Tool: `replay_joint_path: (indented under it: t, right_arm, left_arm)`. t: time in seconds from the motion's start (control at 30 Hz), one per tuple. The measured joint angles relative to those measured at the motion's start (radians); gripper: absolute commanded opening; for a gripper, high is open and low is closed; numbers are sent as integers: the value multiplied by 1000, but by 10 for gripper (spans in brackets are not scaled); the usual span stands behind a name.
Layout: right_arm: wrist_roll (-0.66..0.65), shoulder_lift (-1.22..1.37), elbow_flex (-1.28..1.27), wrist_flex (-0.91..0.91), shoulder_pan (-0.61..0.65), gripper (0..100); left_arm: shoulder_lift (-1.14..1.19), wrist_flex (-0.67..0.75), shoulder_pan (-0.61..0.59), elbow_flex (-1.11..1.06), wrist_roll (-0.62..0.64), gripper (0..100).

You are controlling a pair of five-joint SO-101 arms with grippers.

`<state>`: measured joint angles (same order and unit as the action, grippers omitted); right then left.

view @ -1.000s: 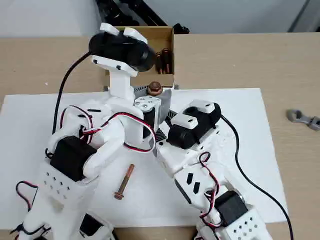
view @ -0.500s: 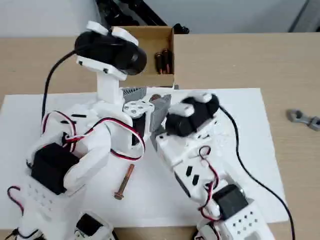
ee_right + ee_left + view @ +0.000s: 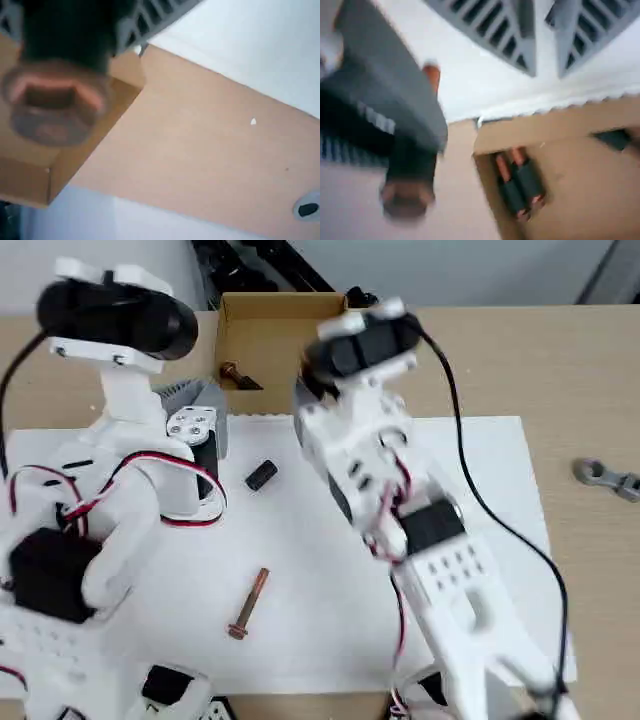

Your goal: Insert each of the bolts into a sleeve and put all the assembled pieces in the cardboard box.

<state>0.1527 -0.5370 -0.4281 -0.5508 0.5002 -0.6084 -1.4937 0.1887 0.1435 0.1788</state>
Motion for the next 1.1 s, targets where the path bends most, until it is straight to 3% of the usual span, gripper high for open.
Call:
replay_joint_path:
  t: [0.43,0.77,1.1]
  right_arm:
    - [0,732,635,0,-32,4]
    - [-3,1327,1254,-18,-80,5]
    - [-43,1714,1633,-135,-86,5]
  left_arm:
    - [-3,-35,-178,-143,0,7]
    - [-3,-35,-184,-287,-51,7]
    - [-3,-35,-184,-315,-55,7]
